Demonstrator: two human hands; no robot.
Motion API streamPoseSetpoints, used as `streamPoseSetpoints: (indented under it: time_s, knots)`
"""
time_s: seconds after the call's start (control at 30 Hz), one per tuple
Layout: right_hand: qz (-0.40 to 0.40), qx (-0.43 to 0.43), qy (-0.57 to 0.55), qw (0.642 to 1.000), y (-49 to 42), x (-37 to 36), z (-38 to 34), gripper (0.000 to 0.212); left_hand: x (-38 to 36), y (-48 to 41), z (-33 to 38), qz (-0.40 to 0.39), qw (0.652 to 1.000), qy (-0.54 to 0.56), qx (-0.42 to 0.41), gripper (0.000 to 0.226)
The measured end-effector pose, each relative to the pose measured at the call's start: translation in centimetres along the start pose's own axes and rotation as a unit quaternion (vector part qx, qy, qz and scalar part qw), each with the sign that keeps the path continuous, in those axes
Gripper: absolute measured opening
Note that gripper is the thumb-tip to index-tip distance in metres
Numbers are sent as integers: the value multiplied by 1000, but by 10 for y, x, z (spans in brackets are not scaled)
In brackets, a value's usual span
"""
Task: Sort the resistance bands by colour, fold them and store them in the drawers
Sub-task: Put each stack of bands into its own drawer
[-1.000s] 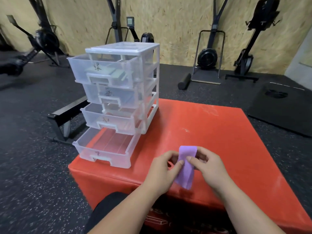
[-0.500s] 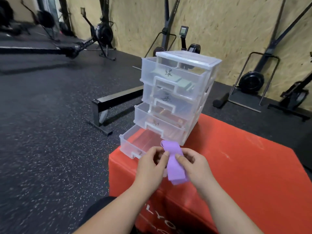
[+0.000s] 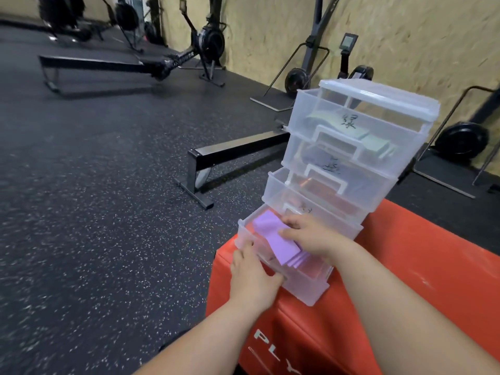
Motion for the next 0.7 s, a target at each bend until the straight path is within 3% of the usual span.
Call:
streamPoseSetpoints:
  time_s: [0.13,0.23,0.37,0.43,0.53,0.57,0.63,0.7]
  knots:
    - [-17,-50,112,992,-18,-21,35,12,-5,-3,-4,-14,1000,-10,11,107]
    - [-5,-35,165,986,-28,-26,40,19,-5,-7,-7,-12,999,-12,29,109]
    - [-23,1,-12,1000,-32,-25,33,20,-6,-13,-10,0,999,-23,29,113]
    - [-25,5,-16,1000,-33,-24,33,14,-7,-14,-11,4,999,-21,27,114]
    - [-5,-23,166,986,-41,-28,49,12,-8,-12,-8,4,999,-26,24,111]
    - [12,-29,227,973,-42,-28,52,22,-8,-10,-7,2,999,-28,25,110]
    - [40,-42,281,958,-42,-27,54,42,-8,-9,-7,1,999,-31,24,110]
    - [54,-48,299,951,-42,-26,54,45,-7,-8,-6,1,999,-33,22,110]
Point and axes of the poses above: each hand's wrist, its own y-axis away from the middle knuckle, its own x-axis out of the back of the hand, z = x × y, the point moved 9 cm from there along -y, towards the middle knuckle, and after that the axes turned 10 degrees about -x, right-handed, at the moved point
